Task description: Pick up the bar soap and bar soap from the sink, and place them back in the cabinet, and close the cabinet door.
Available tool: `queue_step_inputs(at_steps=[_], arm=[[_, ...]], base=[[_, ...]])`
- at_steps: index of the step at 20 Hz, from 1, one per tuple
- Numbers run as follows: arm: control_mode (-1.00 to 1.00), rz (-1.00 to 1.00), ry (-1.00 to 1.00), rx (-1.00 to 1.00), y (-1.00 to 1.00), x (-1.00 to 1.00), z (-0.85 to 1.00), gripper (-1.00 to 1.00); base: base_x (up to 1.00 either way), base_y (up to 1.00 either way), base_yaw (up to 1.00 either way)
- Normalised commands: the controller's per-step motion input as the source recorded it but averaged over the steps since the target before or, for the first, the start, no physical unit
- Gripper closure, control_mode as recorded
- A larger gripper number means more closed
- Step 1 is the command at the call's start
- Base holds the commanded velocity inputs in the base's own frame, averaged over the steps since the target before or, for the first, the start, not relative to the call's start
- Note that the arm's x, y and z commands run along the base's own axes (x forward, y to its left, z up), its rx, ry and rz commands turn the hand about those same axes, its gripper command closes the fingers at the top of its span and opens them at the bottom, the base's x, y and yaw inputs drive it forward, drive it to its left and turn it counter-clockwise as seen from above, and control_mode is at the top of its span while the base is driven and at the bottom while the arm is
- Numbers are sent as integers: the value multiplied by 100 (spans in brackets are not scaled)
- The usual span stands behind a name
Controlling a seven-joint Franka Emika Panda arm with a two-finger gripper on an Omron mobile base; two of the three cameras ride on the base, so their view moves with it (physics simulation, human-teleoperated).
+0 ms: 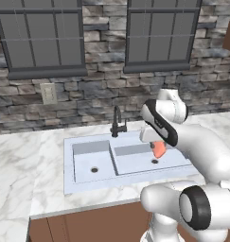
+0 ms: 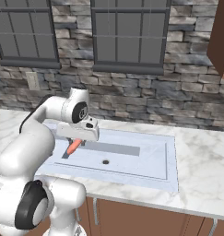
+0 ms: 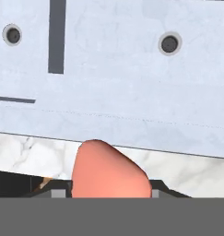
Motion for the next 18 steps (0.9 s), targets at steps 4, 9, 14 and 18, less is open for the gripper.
queue_step_inputs(at_steps=[4, 9, 14, 18], arm=[[-100, 7, -4, 0, 0, -51, 28, 100], [-100, 6, -3, 0, 0, -42, 29, 100], [-100, 1, 0, 0, 0, -31, 27, 100], [-100, 0, -6, 0, 0, -21, 30, 100]], base=[[0, 0, 0], [0, 0, 0], [0, 0, 0], [0, 0, 0]])
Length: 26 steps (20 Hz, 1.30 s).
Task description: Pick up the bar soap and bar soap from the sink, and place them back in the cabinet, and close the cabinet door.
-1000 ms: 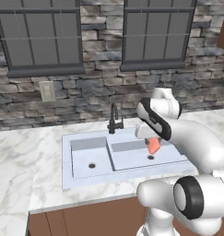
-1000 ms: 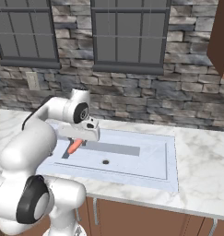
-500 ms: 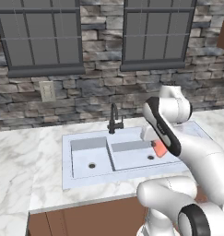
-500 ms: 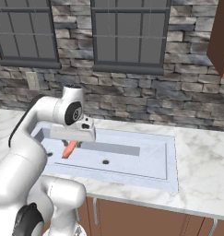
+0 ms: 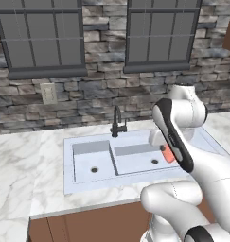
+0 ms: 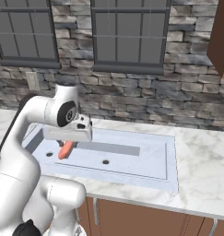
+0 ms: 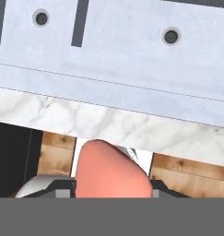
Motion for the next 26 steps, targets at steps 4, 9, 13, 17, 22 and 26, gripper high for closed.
queue_step_inputs(at_steps=[4, 9, 13, 17, 22, 26], arm=[[-100, 0, -5, 0, 0, -20, 34, 100], [-100, 0, -2, 0, 0, -24, 42, 100], [-100, 0, -1, 0, 0, -25, 42, 100], [-100, 0, -1, 0, 0, -23, 46, 100], [-100, 0, 0, 0, 0, -15, 37, 100], [-100, 0, 0, 0, 0, -13, 28, 100]], base=[[0, 0, 0], [0, 0, 0], [0, 0, 0], [0, 0, 0], [0, 0, 0], [0, 0, 0]])
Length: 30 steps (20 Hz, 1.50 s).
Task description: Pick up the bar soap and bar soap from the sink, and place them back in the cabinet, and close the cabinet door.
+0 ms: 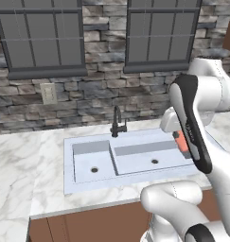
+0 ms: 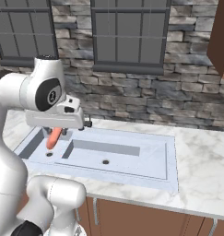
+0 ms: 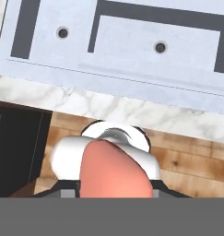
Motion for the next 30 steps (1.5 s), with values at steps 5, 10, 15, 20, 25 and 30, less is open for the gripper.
queue_step_inputs(at_steps=[5, 10, 15, 20, 25, 30], arm=[[-100, 0, 0, 0, 0, -19, 31, 100], [100, 0, 0, 0, 0, -21, 9, 100], [100, 0, 0, 0, 0, 0, 0, 100], [100, 0, 0, 0, 0, 0, 0, 100], [100, 0, 0, 0, 0, 0, 0, 100], [100, 0, 0, 0, 0, 0, 0, 100]], base=[[0, 0, 0], [-9, 0, 0], [-71, -20, 0], [-84, -44, 0], [-68, -59, 0], [-49, -67, 0]])
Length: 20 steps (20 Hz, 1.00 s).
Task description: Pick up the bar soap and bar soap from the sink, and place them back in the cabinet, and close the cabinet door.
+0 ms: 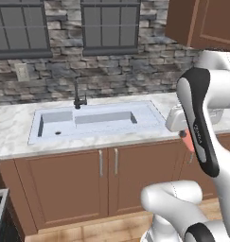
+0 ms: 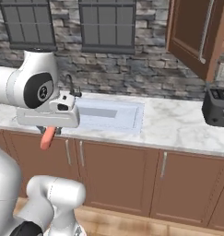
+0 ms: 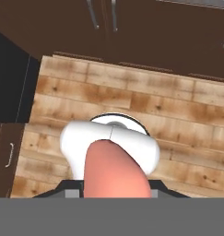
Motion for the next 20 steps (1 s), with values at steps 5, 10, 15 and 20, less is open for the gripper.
queue_step_inputs(at_steps=[5, 10, 15, 20], arm=[[100, 0, 0, 0, 0, 0, 0, 100], [100, 0, 0, 0, 0, 0, 0, 100], [100, 0, 0, 0, 0, 0, 0, 100], [100, 0, 0, 0, 0, 0, 0, 100]], base=[[-30, -77, 0], [-12, -89, 0], [0, -83, 0], [0, -75, 0]])
